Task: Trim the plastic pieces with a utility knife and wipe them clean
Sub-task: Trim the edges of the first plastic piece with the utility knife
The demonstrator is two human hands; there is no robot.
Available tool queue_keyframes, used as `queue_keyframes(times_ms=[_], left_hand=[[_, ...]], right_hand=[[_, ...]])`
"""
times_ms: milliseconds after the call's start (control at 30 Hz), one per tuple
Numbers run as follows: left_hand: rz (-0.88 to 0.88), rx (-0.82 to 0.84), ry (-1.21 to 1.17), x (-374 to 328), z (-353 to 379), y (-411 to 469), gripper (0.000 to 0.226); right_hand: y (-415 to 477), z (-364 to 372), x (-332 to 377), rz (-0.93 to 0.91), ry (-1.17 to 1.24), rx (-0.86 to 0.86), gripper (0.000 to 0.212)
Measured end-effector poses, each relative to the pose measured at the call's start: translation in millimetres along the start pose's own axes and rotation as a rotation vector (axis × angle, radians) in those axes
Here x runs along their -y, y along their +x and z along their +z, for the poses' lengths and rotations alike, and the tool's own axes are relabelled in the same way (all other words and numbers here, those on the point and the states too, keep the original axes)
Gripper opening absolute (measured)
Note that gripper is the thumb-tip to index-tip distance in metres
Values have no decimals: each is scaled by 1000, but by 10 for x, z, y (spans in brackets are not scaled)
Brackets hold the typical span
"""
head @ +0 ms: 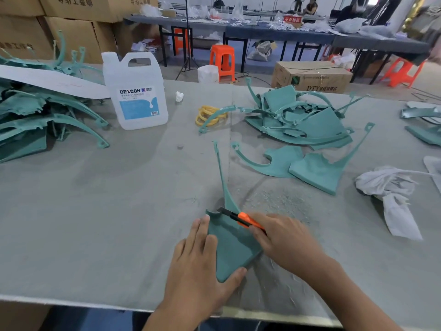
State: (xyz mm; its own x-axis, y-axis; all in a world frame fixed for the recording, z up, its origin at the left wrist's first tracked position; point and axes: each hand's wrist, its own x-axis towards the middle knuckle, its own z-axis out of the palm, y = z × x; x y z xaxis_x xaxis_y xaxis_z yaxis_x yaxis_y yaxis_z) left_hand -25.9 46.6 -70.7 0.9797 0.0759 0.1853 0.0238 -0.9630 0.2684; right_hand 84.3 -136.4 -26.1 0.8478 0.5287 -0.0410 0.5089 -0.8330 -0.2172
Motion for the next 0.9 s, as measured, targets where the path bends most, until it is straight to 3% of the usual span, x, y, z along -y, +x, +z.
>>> queue_keyframes(times_ms=[267,433,667,900], left_hand=[[-60,87,-28,10,35,9,89],[-66,106,-39,11,4,-2,86],[-42,56,-32,-26,-32,-43,87],[-45,-13,-7,10,14,-67,77]], right_hand=[[-69,70,50,-2,-15,-52,50],[-24,108,73,70,-60,-153,39],[-128,112,282,64,110,-182,38],[-122,176,491,70,126,-107,47]])
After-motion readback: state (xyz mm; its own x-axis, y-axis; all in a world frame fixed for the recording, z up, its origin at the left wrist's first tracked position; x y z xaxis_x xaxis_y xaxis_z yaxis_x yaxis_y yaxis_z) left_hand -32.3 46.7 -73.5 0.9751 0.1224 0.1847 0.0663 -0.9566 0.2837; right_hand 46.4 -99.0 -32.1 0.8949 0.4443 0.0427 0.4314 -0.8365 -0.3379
